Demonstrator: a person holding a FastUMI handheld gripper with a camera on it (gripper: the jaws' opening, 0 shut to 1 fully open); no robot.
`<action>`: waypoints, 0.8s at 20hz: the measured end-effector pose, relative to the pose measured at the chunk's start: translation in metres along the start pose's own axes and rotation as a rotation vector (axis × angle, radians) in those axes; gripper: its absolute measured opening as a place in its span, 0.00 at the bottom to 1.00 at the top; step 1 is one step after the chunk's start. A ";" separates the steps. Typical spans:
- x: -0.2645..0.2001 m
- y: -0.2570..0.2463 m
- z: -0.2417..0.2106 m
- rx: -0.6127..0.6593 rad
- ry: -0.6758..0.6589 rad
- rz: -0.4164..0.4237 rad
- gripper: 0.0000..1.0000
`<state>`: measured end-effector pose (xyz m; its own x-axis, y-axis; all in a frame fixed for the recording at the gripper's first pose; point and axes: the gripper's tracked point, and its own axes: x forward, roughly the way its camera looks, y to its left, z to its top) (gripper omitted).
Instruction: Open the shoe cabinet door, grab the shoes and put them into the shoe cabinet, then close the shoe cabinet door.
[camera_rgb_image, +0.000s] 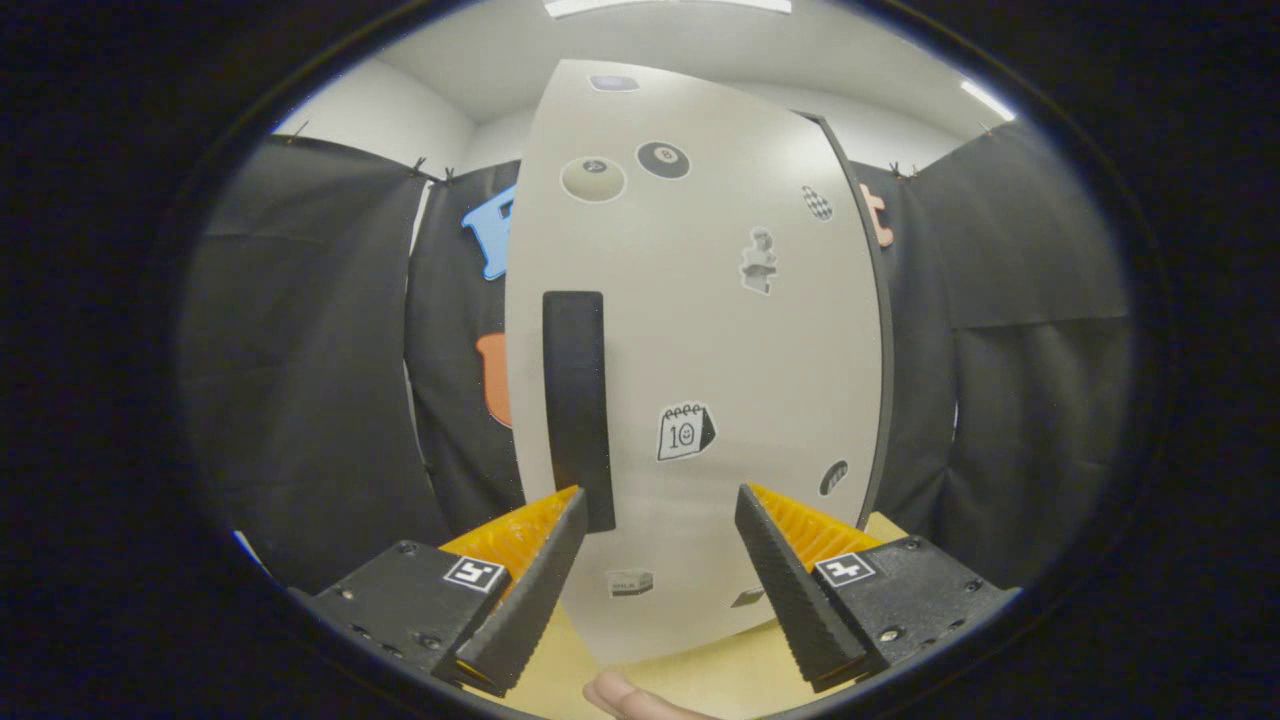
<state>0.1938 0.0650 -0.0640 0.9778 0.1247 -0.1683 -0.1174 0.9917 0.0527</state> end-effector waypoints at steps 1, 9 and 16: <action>-0.011 -0.006 -0.006 0.004 0.001 -0.009 0.98; -0.126 -0.030 -0.015 0.006 -0.059 -0.026 0.98; -0.215 -0.003 -0.009 -0.073 -0.153 0.074 0.98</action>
<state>-0.0173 0.0353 -0.0372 0.9804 0.1966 -0.0143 -0.1968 0.9803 -0.0136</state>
